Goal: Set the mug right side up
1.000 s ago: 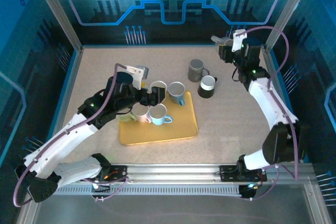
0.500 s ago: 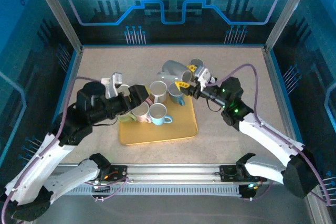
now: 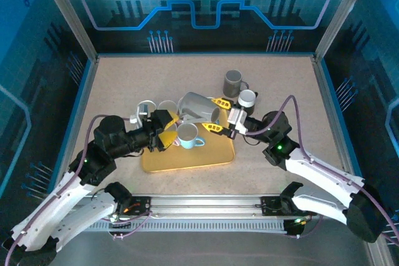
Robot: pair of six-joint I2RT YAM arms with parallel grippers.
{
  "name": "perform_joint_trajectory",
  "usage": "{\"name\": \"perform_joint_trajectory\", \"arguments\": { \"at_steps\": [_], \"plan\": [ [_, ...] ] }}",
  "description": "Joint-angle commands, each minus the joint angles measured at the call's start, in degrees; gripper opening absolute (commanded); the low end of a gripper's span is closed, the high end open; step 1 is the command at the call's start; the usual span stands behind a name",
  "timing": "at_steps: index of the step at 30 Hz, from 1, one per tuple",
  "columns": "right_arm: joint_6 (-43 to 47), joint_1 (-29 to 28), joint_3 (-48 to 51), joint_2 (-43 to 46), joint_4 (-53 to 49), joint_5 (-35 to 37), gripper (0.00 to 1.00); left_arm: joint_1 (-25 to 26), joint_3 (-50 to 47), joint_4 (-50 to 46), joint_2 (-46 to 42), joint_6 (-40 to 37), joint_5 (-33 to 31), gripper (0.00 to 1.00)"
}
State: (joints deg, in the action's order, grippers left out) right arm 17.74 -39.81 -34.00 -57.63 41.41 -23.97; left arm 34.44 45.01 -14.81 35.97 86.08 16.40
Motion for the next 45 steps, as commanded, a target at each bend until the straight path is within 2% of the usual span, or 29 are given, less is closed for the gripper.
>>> {"name": "perform_joint_trajectory", "arguments": {
  "at_steps": [1,4,8,13,16,21,24,34,41,43,45],
  "plan": [
    [5.35,-1.77,0.23,2.37,3.71,-0.90,0.19,-0.25,-0.54,6.00,-1.10,3.69,1.17,0.75],
    [6.21,-2.74,0.38,2.43,3.15,-0.49,0.18,-0.24,-1.38,8.94,-0.14,4.63,2.23,0.70],
    [6.27,-3.30,0.18,2.26,3.43,-0.38,0.18,-0.12,-3.31,13.71,0.94,6.05,3.65,0.58],
    [6.13,-3.54,-0.41,1.58,3.37,-0.24,0.18,0.10,-4.55,15.82,1.39,6.33,4.61,0.46],
    [5.99,-3.83,-0.56,1.04,3.50,-0.53,0.18,0.11,-5.50,17.47,1.39,6.46,5.03,0.36],
    [6.41,-4.31,-0.86,0.67,2.41,-0.55,0.18,0.16,-6.52,20.42,1.16,4.91,6.16,0.14],
    [5.76,-4.37,-0.77,0.65,1.74,-0.55,0.23,0.11,-6.98,20.43,0.08,3.51,6.15,0.01],
    [2.12,-4.44,-1.08,0.58,-1.04,4.03,0.65,0.15,-6.14,13.08,-4.59,-3.58,2.30,0.00],
    [-0.79,-3.28,0.17,1.10,-1.28,8.32,0.76,0.14,-1.44,0.62,-7.97,-15.71,-4.34,0.00],
    [-1.49,-2.57,0.24,1.45,-2.37,9.69,0.76,0.10,0.52,-3.70,-8.75,-19.82,-7.26,0.00],
    [-1.98,-2.31,0.10,1.85,-4.13,14.16,0.76,0.11,2.85,-7.10,-8.57,-24.99,-9.39,0.00]
  ]
}}
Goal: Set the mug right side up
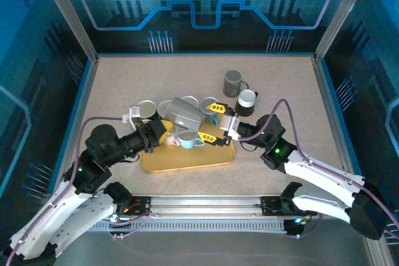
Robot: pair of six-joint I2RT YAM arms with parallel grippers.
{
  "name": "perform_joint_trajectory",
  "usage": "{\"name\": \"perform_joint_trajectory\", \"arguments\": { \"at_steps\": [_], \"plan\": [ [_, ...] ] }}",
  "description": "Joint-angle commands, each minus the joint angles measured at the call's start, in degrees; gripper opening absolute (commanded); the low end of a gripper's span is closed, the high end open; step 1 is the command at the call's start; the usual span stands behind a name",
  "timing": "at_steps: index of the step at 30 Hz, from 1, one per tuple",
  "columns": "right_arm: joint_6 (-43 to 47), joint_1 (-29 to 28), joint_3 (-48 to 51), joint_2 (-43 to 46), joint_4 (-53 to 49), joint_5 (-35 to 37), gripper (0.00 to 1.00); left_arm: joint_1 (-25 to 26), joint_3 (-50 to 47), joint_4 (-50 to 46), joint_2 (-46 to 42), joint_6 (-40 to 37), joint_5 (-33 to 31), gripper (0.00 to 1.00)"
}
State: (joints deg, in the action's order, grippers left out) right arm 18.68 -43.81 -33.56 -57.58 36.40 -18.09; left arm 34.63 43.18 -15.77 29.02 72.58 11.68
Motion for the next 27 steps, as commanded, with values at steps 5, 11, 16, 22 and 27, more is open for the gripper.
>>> {"name": "perform_joint_trajectory", "arguments": {
  "at_steps": [5,11,16,22,27],
  "plan": [
    [-10.39,2.49,-3.85,4.86,-9.02,24.19,0.75,-0.07,10.03,-13.76,2.45,-20.93,-6.68,0.00],
    [-22.17,6.60,-19.28,4.26,-40.36,37.51,0.72,2.78,11.70,-16.14,10.06,-27.23,-7.22,0.00],
    [-31.86,10.45,-26.76,2.93,-55.37,44.17,0.67,14.09,12.89,-14.90,16.18,-32.56,-19.05,0.00],
    [-35.91,12.80,-30.18,3.50,-60.56,45.72,0.71,24.96,16.19,-13.34,26.71,-32.41,-32.10,0.00],
    [-39.77,12.78,-30.45,3.82,-62.17,50.08,0.71,33.02,23.35,-15.70,39.45,-27.09,-47.62,0.00]
  ]
}}
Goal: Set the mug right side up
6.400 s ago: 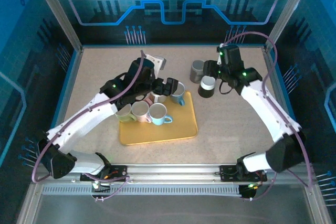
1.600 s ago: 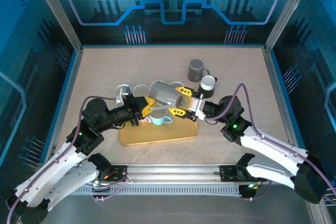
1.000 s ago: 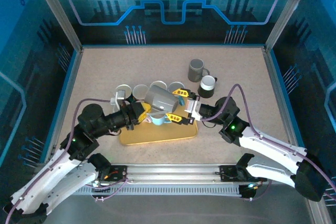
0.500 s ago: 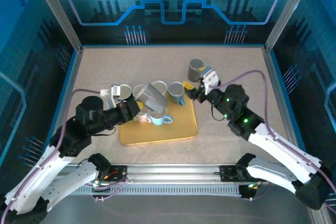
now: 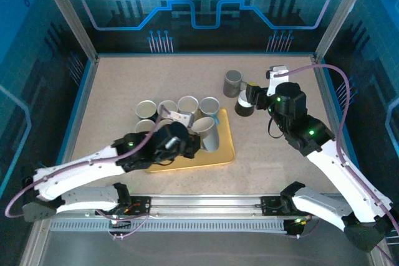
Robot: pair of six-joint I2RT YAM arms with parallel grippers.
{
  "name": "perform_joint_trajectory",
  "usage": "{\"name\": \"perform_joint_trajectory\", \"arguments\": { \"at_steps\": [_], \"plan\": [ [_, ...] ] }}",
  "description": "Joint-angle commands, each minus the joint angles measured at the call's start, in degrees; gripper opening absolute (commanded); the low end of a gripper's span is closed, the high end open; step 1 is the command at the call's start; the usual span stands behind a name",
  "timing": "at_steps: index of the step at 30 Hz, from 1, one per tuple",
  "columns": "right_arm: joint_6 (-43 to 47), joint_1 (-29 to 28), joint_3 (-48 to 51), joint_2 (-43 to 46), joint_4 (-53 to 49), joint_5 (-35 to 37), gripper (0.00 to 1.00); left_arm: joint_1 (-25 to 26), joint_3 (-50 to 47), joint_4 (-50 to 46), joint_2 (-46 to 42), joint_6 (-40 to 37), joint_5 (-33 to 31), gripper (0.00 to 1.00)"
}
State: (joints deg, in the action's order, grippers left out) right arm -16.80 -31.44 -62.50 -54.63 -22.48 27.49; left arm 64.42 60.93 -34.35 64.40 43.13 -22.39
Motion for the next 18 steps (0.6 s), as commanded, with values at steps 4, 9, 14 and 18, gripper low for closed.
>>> {"name": "perform_joint_trajectory", "arguments": {
  "at_steps": [4,9,14,18],
  "plan": [
    [-8.84,0.44,-2.18,0.16,-6.08,9.64,0.68,5.20,11.81,-3.23,13.01,15.57,-22.59,0.00],
    [-12.89,0.41,-2.36,-0.47,-8.66,15.73,0.65,5.88,21.16,-12.17,25.03,29.21,-26.25,0.00],
    [-15.46,0.92,-3.02,-1.88,-11.80,20.33,0.62,6.25,26.52,-19.51,34.03,39.79,-29.86,0.00],
    [-15.41,2.03,-2.20,-1.30,-11.53,18.74,0.62,6.24,28.33,-19.89,38.19,41.85,-30.75,0.00]
  ]
}}
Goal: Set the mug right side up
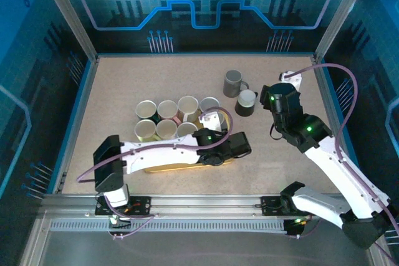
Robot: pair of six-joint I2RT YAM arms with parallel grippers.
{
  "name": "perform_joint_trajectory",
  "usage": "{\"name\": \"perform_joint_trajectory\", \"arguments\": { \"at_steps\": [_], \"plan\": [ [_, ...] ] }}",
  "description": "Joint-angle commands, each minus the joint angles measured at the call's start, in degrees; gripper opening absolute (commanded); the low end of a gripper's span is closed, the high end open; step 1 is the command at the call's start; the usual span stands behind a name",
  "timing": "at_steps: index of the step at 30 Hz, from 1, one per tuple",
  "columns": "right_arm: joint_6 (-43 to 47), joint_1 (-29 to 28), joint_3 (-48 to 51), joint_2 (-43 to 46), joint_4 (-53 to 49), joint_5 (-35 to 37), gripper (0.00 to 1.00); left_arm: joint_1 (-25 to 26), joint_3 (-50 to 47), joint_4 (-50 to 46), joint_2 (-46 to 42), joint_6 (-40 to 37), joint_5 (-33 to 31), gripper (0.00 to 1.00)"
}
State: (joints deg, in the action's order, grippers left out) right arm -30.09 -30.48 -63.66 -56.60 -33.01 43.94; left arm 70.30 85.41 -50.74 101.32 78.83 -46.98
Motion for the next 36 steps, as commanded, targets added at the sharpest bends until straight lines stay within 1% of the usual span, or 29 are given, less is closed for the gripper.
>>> {"name": "perform_joint_trajectory", "arguments": {
  "at_steps": [1,3,5,12,15,21,27,36],
  "plan": [
    [-2.18,1.44,-0.79,0.86,-1.00,1.88,0.62,0.41,5.50,-6.16,2.74,7.59,-6.51,0.00],
    [-2.34,2.04,-0.43,1.12,-1.06,1.10,0.62,0.46,8.71,-10.71,5.53,9.95,-6.80,0.00],
    [-2.56,2.52,-0.16,1.38,-1.35,0.58,0.62,0.45,10.25,-11.27,7.80,9.26,-7.04,0.00],
    [-2.70,2.97,1.08,2.63,-0.65,-0.89,0.63,0.37,11.33,-12.09,11.58,11.00,-9.40,0.00],
    [-2.70,2.96,1.41,2.55,-0.46,-1.30,0.63,0.36,14.16,-15.86,14.09,12.90,-11.38,0.00],
    [-2.79,3.09,1.50,2.81,-0.74,-0.92,0.63,0.28,20.39,-23.04,20.05,15.65,-11.55,0.00],
    [-2.35,3.15,1.87,2.90,-0.21,-1.62,0.64,0.10,19.72,-22.37,21.64,15.66,-12.15,0.00],
    [-1.87,3.23,2.22,3.06,0.96,-3.62,0.65,-0.55,20.24,-26.05,23.86,18.45,-12.35,0.00]
  ]
}}
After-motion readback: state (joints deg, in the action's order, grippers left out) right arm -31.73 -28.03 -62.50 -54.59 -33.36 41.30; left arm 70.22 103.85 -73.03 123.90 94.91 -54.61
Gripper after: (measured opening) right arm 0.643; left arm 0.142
